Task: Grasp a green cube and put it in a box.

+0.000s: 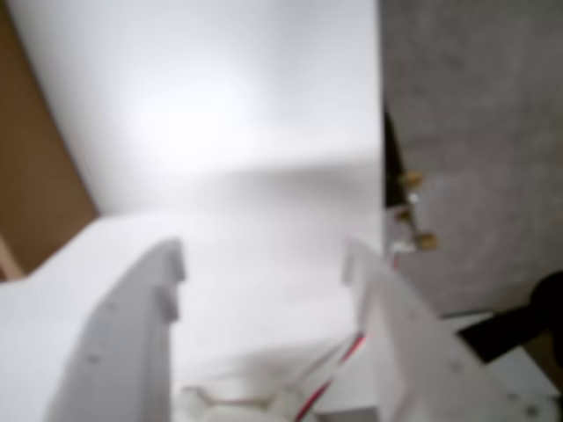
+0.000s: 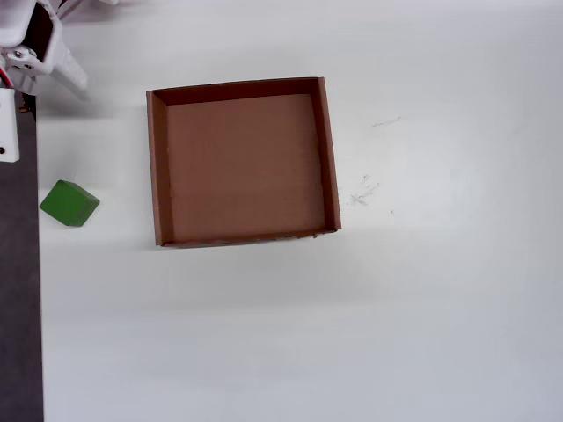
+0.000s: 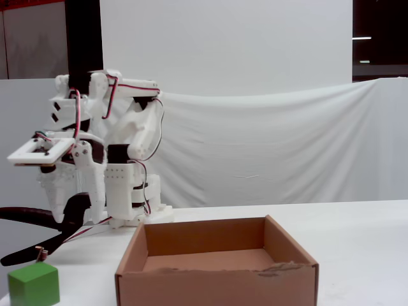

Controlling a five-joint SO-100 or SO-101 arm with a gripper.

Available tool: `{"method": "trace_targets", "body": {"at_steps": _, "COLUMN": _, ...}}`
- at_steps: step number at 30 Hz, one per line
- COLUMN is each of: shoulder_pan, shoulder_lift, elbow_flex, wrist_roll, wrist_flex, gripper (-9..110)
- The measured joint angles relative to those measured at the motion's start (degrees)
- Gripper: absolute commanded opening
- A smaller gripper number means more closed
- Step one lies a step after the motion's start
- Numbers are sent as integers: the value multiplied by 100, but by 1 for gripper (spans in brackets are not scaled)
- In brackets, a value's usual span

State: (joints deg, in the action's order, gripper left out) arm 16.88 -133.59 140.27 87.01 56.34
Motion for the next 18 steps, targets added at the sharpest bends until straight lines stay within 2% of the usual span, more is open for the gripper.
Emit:
{"method": "trace_targets", "body": {"at_steps": 11, "shoulder_pan": 0, "shoulder_lift": 1380, "elbow_flex": -1072, "wrist_roll": 413, "wrist_flex": -352, "gripper": 26}}
{"method": "trace_targets", "body": {"at_steps": 18, "shoulder_pan": -44, "shoulder_lift": 2312, "elbow_flex": -1872, "wrist_roll": 738, "wrist_flex": -404, "gripper": 32}}
